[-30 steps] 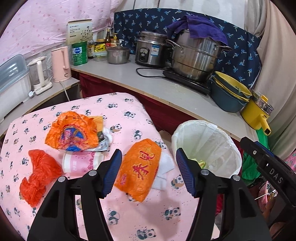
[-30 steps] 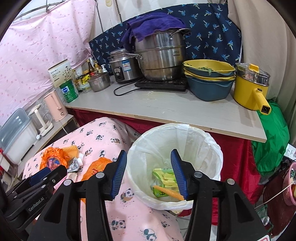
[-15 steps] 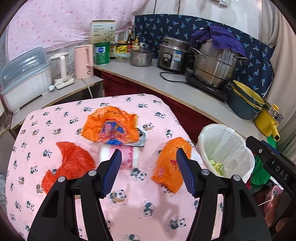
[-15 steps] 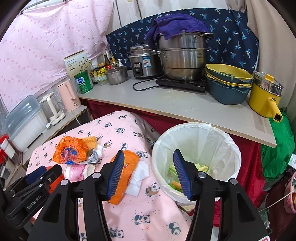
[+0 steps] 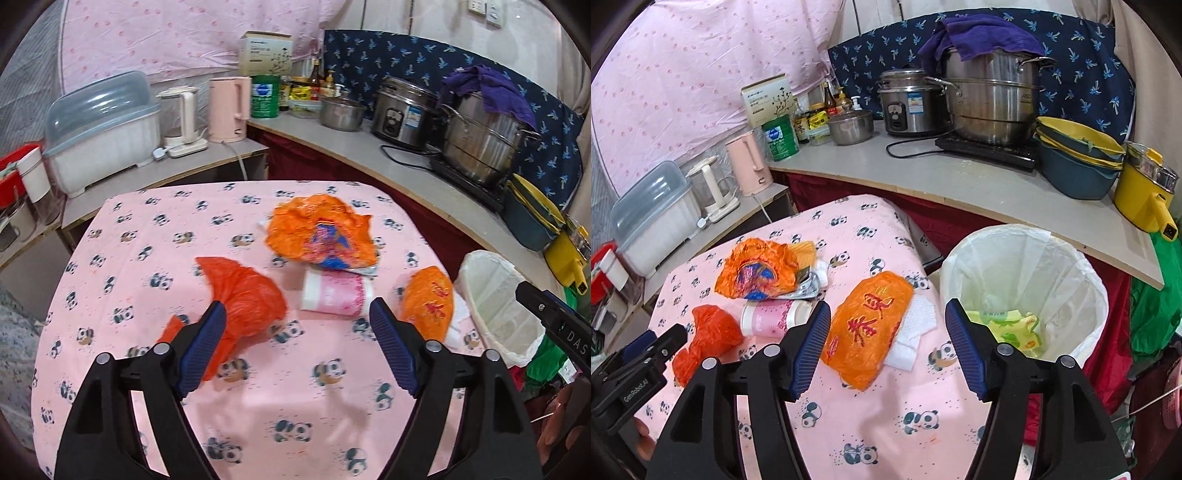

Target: Collect trash

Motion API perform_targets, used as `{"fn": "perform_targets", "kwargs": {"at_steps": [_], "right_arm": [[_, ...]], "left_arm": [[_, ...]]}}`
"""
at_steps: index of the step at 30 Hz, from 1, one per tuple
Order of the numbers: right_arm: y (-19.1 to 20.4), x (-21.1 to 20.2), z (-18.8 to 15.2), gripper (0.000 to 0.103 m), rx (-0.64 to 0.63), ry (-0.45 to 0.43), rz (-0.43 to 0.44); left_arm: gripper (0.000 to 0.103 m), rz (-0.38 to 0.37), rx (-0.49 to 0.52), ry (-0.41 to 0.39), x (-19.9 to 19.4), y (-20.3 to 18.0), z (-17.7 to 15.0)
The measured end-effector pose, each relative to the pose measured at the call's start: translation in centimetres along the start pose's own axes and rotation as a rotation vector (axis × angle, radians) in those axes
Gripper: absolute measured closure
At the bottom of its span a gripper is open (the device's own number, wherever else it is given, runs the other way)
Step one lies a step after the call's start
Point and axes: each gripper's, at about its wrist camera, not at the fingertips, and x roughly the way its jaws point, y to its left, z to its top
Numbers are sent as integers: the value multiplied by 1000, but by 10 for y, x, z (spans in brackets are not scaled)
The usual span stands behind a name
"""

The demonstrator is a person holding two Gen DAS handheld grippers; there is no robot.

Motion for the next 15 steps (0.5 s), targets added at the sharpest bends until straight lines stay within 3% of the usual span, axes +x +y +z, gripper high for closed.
{"fn": "perform_targets", "kwargs": {"at_steps": [6, 15], "right_arm": [[15, 14, -15, 40, -13, 47, 14], [40, 36, -37, 40, -48, 120, 40]], "left_arm": [[17, 53, -23, 6, -2, 33, -10], [16, 92, -85, 73, 9, 80, -29]]}}
